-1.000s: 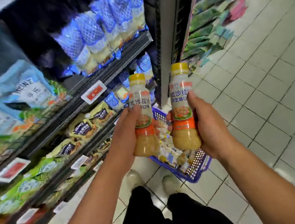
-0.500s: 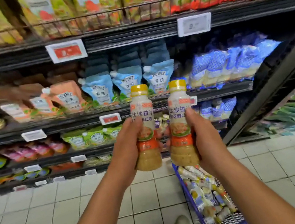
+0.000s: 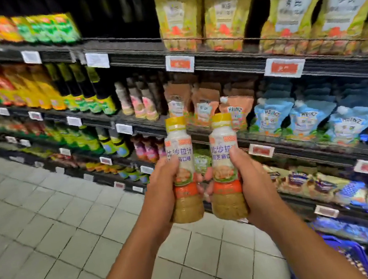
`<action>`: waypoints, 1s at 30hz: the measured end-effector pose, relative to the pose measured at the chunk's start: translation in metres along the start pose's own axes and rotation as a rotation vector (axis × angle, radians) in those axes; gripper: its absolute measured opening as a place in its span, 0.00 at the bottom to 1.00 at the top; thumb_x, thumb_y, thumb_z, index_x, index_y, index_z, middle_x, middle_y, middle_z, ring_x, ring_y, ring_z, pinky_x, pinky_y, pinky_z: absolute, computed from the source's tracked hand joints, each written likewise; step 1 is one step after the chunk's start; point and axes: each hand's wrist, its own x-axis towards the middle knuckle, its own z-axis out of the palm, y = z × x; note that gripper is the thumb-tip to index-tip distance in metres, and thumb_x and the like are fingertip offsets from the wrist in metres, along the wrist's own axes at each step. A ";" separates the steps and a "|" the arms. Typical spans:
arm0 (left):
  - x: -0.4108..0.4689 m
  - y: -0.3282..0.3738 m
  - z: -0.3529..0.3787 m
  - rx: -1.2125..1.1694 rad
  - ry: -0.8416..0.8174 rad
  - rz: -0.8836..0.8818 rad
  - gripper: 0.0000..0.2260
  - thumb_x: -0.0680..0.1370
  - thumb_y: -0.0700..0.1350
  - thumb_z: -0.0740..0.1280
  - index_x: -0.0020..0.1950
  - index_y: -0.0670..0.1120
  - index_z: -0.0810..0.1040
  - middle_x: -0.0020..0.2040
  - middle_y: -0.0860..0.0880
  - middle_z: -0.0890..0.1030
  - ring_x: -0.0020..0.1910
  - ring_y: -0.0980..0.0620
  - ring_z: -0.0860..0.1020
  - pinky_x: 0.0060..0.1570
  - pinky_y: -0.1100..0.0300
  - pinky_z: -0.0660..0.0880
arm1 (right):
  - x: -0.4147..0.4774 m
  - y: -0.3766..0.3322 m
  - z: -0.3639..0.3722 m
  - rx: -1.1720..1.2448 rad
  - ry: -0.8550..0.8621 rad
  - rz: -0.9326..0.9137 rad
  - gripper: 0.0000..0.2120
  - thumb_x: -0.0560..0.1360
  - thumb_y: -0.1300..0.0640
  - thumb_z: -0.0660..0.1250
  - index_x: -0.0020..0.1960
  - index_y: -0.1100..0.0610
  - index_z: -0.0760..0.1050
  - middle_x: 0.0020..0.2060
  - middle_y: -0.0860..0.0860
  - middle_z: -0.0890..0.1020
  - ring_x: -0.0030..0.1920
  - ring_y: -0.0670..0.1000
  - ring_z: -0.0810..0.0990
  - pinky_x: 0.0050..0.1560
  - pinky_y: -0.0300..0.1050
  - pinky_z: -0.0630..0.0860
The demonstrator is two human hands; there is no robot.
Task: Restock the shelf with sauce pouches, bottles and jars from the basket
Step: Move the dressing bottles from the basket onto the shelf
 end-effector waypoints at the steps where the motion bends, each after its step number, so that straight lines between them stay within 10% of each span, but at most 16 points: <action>1: -0.005 0.007 -0.017 -0.009 0.018 0.015 0.27 0.72 0.59 0.67 0.60 0.40 0.72 0.38 0.39 0.81 0.30 0.46 0.79 0.33 0.54 0.79 | 0.002 0.004 0.018 0.005 -0.027 0.003 0.32 0.69 0.37 0.68 0.58 0.64 0.74 0.38 0.62 0.82 0.31 0.58 0.80 0.42 0.57 0.79; 30: 0.160 0.139 -0.203 -0.068 0.328 0.140 0.32 0.72 0.59 0.64 0.63 0.33 0.70 0.39 0.38 0.82 0.31 0.44 0.80 0.33 0.53 0.79 | 0.243 0.030 0.217 -0.006 -0.273 0.117 0.45 0.65 0.34 0.73 0.64 0.69 0.70 0.38 0.65 0.82 0.31 0.59 0.81 0.33 0.49 0.79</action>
